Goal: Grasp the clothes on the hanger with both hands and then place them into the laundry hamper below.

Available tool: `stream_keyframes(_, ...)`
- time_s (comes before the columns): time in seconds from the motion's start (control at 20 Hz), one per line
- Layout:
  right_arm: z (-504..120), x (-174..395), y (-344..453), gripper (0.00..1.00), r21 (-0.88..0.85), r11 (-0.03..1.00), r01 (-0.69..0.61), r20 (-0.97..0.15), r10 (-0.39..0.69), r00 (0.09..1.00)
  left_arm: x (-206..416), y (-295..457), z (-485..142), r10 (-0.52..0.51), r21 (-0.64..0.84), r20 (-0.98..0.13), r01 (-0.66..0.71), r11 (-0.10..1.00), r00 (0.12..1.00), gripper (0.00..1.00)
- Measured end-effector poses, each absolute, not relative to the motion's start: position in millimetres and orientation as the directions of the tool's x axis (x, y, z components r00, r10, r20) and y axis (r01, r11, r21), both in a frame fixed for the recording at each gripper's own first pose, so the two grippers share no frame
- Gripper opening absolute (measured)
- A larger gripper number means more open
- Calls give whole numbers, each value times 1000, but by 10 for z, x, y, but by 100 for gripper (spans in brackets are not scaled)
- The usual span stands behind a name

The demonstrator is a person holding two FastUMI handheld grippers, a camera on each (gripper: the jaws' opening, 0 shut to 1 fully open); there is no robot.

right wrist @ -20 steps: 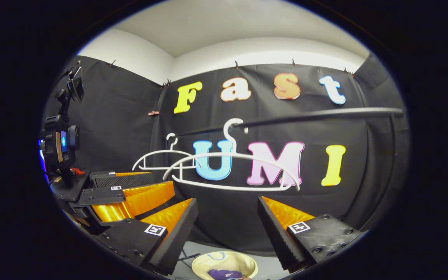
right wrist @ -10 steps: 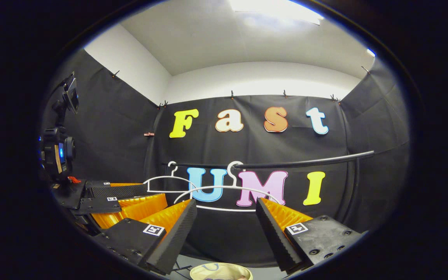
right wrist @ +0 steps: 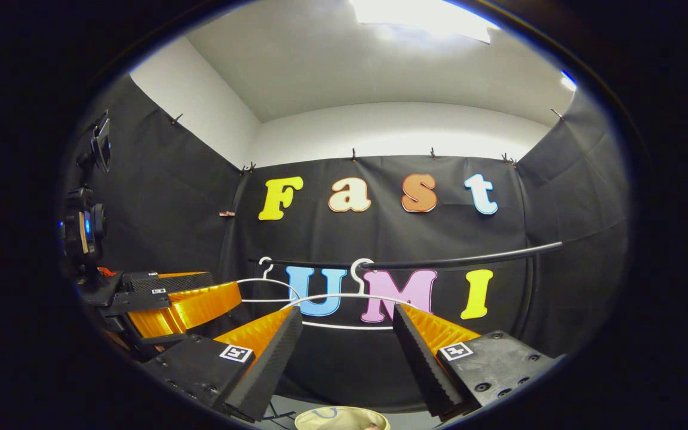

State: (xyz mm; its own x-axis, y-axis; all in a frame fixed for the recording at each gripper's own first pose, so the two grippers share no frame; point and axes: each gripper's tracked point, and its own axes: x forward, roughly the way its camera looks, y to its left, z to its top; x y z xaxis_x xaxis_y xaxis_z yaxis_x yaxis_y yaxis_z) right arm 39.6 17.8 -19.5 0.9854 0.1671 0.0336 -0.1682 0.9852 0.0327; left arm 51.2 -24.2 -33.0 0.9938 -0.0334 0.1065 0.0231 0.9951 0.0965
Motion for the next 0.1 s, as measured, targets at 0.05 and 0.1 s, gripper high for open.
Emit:
stream_keyframes(0.05, -186, 399, 188, 97, 31, 985, -169, 35, 168, 985, 505, -240, -329, -31, 95, 106, 21, 995, 994, 94)
stream_keyframes(0.1, -194, 398, 205, 97, 31, 985, -170, 32, 169, 985, 502, -234, -328, -29, 93, 106, 19, 995, 994, 93)
